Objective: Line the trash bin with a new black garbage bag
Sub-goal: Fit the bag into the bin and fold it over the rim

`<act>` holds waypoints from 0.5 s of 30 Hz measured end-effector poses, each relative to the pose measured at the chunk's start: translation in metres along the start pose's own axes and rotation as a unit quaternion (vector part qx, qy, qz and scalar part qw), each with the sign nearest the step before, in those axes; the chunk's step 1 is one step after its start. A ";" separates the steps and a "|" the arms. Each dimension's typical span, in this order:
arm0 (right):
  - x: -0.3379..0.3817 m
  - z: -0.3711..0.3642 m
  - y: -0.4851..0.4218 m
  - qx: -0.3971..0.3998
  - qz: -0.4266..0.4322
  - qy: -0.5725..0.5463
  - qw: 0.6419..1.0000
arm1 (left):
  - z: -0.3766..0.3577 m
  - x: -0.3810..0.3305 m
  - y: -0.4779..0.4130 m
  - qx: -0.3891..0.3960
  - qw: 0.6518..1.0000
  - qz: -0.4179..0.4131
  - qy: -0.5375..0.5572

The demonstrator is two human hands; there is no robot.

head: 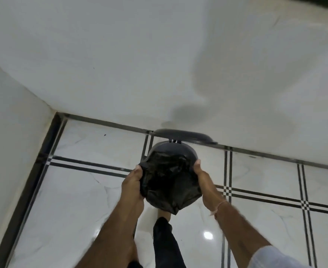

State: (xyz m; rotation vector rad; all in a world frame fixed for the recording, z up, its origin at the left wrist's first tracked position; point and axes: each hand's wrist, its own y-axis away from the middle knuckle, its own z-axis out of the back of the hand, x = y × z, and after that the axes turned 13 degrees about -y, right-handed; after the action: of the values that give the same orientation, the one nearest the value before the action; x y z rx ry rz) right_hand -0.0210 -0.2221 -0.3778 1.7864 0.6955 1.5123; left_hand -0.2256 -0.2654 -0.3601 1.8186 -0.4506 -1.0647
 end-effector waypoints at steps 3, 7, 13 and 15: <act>-0.025 0.003 -0.048 0.008 0.030 -0.055 0.998 | -0.011 0.022 -0.065 0.034 0.999 -0.013 0.034; -0.048 0.014 -0.111 -0.006 0.055 -0.172 0.984 | -0.036 0.041 -0.137 0.078 0.993 -0.017 0.087; -0.087 0.033 -0.147 -0.065 0.038 -0.066 0.995 | -0.018 0.066 -0.195 -0.089 0.990 -0.076 -0.080; -0.086 0.047 -0.149 -0.103 0.088 -0.051 0.989 | -0.013 0.084 -0.199 -0.070 0.971 -0.097 -0.207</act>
State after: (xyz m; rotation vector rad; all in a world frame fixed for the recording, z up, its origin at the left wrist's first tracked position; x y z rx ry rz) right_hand 0.0146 -0.2027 -0.5515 1.7895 0.3251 1.5343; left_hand -0.1958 -0.2198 -0.5690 1.5363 -0.4334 -1.5841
